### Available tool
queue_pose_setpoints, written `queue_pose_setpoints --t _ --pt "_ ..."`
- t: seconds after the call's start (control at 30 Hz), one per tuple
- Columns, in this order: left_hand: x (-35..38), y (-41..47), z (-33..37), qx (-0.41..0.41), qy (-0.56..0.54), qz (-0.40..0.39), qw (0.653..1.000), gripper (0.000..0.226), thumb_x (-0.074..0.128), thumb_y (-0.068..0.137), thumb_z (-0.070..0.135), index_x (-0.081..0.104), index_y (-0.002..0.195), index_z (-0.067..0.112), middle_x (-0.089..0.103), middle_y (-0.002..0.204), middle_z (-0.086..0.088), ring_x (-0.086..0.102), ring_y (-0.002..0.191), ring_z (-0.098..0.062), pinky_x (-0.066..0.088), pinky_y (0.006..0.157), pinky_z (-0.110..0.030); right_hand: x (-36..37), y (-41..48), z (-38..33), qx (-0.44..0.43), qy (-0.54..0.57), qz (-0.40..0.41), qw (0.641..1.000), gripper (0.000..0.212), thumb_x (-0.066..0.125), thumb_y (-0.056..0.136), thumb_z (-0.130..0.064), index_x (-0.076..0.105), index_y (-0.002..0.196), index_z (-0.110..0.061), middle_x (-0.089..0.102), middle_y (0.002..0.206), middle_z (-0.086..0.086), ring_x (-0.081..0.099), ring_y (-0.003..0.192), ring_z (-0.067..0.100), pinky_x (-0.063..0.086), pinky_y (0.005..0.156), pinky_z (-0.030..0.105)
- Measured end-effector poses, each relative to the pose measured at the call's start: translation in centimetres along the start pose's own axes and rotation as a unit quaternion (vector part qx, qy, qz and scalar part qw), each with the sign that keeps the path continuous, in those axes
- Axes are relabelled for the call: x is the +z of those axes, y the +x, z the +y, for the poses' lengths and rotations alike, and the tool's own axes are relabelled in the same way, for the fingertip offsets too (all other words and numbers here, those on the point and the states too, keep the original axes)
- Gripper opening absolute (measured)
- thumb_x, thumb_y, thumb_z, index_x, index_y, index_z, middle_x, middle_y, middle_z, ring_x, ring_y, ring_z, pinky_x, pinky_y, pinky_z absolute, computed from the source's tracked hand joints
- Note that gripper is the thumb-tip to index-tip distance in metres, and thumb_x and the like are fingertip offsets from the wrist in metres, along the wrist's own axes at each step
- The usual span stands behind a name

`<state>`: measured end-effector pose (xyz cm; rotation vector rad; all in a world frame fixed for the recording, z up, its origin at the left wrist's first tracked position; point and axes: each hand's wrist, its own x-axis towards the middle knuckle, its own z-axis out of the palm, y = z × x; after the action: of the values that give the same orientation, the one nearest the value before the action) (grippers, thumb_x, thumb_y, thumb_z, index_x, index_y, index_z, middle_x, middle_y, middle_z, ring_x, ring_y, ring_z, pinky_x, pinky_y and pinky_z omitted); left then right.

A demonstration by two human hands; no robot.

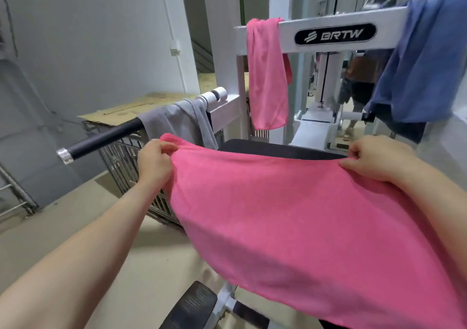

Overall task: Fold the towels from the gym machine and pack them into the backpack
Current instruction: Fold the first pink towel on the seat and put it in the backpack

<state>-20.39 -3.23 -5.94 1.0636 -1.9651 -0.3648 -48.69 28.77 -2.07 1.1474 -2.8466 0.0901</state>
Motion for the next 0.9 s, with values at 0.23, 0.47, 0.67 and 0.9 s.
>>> queue_pose_setpoints --t 0.23,0.47,0.67,0.9 --pt "6.4 5.2 -0.7 0.051 -0.003 -0.15 0.987 0.037 0.046 0.079 -0.007 0.067 0.108 0.002 0.062 0.112 -0.019 0.056 0.107 -0.035 0.039 0.082 -0.032 0.1 1.0 -10.4 -0.074 0.066 0.111 0.989 0.031 0.05 0.09 -0.042 0.059 0.116 -0.026 0.057 0.108 0.006 0.053 0.108 0.03 0.045 0.079 0.039" --pt "7.6 7.1 -4.1 0.162 -0.009 -0.244 0.956 0.023 0.046 0.07 0.008 0.058 0.09 0.008 0.058 0.098 -0.011 0.054 0.096 -0.032 0.037 0.07 -0.032 4.5 5.2 -17.7 -0.048 0.072 0.056 0.995 0.023 0.049 0.096 -0.035 0.057 0.099 -0.013 0.061 0.103 0.009 0.056 0.099 0.032 0.044 0.076 0.039" --pt "8.5 7.3 -3.4 0.164 0.094 -0.206 0.96 0.052 0.047 0.087 0.016 0.033 0.137 0.016 0.034 0.14 -0.006 0.054 0.106 -0.036 0.047 0.07 -0.045 4.8 8.8 -18.9 -0.04 -0.05 0.194 0.979 0.014 0.046 0.094 -0.013 0.055 0.102 -0.008 0.058 0.1 0.015 0.058 0.09 0.035 0.028 0.068 0.038" --pt "6.3 4.7 1.4 0.27 0.127 -0.239 0.924 0.036 0.048 0.089 0.028 0.058 0.124 0.022 0.055 0.129 -0.004 0.051 0.113 -0.031 0.047 0.086 -0.041 2.1 7.3 -15.3 -0.004 0.04 0.03 0.999 0.04 0.038 0.096 -0.052 0.052 0.124 -0.027 0.058 0.119 0.003 0.055 0.109 0.028 0.042 0.092 0.047"
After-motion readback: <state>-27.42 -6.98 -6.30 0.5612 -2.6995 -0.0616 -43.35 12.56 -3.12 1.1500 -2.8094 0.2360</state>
